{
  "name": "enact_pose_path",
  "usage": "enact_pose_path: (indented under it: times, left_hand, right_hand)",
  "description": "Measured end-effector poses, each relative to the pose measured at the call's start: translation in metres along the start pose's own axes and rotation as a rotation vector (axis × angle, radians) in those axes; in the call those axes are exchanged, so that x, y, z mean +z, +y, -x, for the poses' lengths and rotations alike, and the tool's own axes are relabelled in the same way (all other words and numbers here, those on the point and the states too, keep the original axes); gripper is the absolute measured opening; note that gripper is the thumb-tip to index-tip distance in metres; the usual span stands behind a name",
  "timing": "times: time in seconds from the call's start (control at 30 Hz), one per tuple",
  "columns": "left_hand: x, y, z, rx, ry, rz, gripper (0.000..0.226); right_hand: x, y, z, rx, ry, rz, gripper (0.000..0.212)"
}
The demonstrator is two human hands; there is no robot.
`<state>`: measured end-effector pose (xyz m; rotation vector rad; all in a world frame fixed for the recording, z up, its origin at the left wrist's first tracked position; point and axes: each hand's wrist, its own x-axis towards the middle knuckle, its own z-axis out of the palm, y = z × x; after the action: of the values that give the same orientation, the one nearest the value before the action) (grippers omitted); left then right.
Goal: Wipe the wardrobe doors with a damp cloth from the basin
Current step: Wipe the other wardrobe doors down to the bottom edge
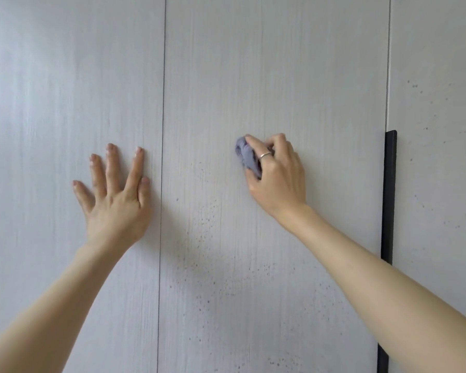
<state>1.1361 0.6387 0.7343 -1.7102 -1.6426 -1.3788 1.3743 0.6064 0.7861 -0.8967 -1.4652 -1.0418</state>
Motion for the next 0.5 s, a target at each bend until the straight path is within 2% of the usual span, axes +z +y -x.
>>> enact_pose_path:
  times: [0.07,0.13,0.2,0.23,0.3,0.37,0.43,0.47,0.5]
  left_hand:
    - [0.000,0.001,-0.001,0.007,0.003,0.000,0.050]
    - [-0.001,0.002,-0.002,0.019,0.000,-0.002,0.050]
    - [-0.001,0.001,0.000,0.023,-0.003,0.000,0.051]
    - [-0.001,0.001,0.001,0.029,-0.006,0.000,0.051]
    - [0.000,-0.001,0.003,0.038,-0.005,0.001,0.051]
    - [0.001,-0.001,0.004,0.050,0.002,0.009,0.049]
    - [0.001,-0.002,0.003,0.056,0.017,0.017,0.049]
    - [0.002,-0.002,0.002,0.060,0.019,0.021,0.049]
    - [0.001,-0.004,0.001,0.061,0.019,0.022,0.049]
  right_hand:
    - [0.010,-0.014,0.019,-0.139,-0.037,-0.078,0.025]
    - [0.014,-0.024,0.051,-0.468,-0.172,-0.116,0.022]
    - [0.011,-0.025,0.064,-0.762,-0.301,-0.018,0.024]
    - [0.009,-0.022,0.058,-0.814,-0.322,0.028,0.026]
    - [0.010,-0.018,0.031,-0.718,-0.235,0.057,0.025]
    - [0.010,-0.018,-0.005,-0.403,-0.099,0.088,0.034]
    - [0.013,-0.026,-0.029,-0.110,-0.047,0.078,0.039]
    - [0.016,-0.032,-0.028,-0.079,-0.048,0.045,0.034]
    - [0.021,-0.037,-0.020,-0.141,-0.049,0.001,0.028]
